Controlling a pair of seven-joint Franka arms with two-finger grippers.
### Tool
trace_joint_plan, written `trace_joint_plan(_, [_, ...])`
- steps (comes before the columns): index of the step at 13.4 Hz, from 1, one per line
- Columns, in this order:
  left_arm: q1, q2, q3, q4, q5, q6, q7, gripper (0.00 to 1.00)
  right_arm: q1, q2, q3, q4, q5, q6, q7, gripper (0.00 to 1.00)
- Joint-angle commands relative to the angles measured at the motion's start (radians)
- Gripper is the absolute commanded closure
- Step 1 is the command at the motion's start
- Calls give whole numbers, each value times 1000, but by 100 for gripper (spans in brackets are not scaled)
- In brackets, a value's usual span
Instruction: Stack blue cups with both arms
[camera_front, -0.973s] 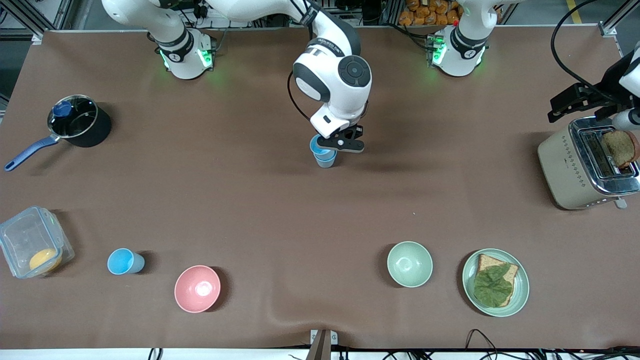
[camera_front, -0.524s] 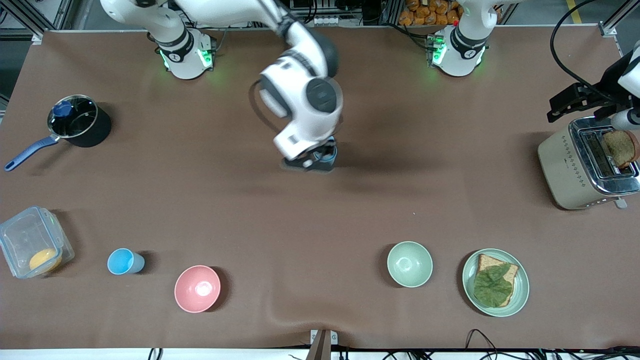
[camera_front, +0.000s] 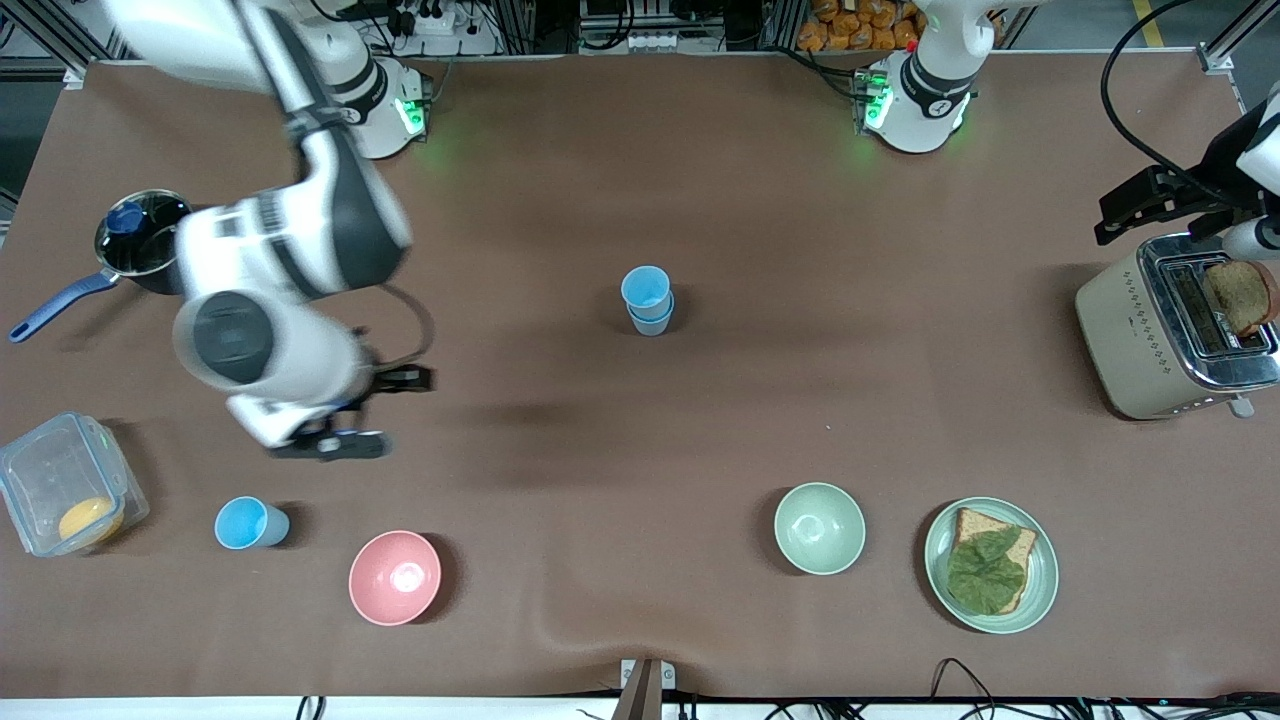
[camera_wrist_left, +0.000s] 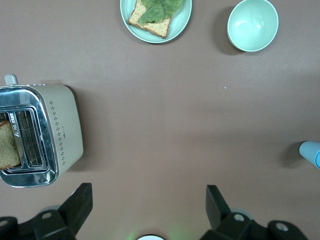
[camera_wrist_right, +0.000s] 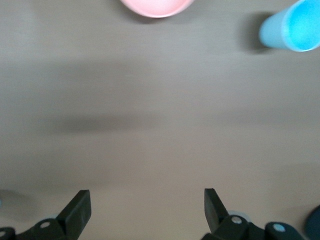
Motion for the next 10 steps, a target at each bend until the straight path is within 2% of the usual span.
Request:
trace_joint_plan(1, [3, 11, -5, 31, 18, -26, 28, 0, -171, -145, 31, -149, 8, 15, -180, 0])
trace_joint_plan(4, [-9, 13, -12, 31, 50, -26, 28, 0, -237, -314, 32, -257, 5, 10, -200, 0])
trace_joint_plan(6, [-12, 13, -17, 31, 73, -26, 29, 0, -259, -395, 40, -271, 0, -30, -220, 0])
trace_joint_plan(9, [-11, 11, -16, 31, 64, -26, 29, 0, -351, -452, 116, -263, 0, -105, -327, 0])
trace_joint_plan(10, [-11, 13, -16, 31, 64, -26, 29, 0, -352, -463, 118, -257, 0, -122, -327, 0])
